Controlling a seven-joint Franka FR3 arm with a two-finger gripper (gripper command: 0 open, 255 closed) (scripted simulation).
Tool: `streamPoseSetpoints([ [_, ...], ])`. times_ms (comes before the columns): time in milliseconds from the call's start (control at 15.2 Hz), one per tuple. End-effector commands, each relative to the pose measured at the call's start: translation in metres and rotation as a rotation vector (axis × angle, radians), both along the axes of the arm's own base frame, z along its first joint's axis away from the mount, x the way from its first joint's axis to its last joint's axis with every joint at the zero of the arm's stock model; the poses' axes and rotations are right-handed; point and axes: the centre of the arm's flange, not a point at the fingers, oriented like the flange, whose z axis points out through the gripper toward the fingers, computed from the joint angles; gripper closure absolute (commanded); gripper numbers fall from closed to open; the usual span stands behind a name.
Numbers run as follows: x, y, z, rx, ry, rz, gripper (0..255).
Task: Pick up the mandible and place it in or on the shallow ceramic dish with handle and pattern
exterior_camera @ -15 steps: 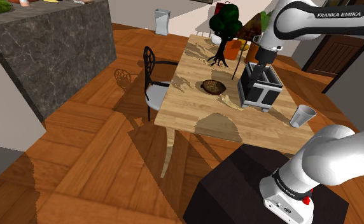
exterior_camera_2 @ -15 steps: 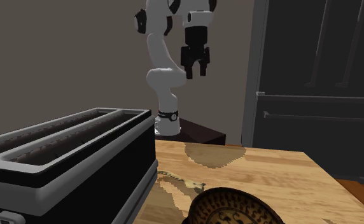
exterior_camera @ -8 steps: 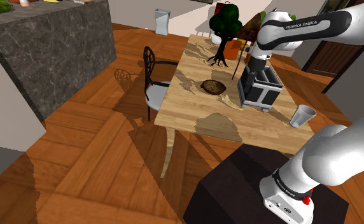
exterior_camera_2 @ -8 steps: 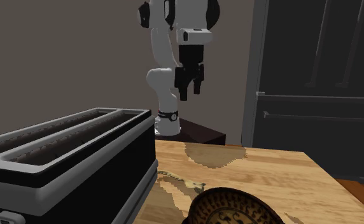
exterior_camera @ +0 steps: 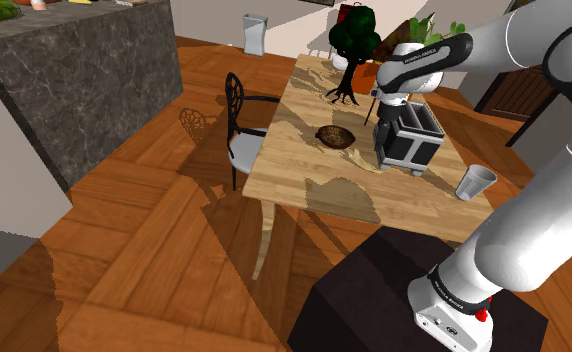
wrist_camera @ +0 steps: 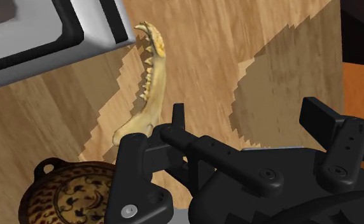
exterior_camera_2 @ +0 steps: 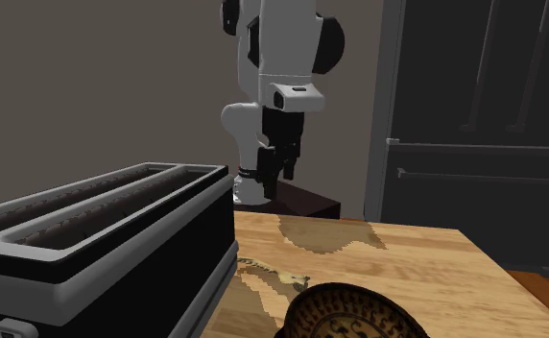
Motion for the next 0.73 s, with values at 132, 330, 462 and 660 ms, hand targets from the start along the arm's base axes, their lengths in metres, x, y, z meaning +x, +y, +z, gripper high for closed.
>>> streamPoseSetpoints([
  [132,0.027,-0.027,-0.041,0.003,0.024,0.064,0],
  [330,0.048,-0.045,-0.072,0.006,0.042,0.109,0],
  [462,0.047,-0.045,-0.077,0.006,0.042,0.11,0],
  [660,0.044,-0.044,-0.093,0.006,0.042,0.11,0],
])
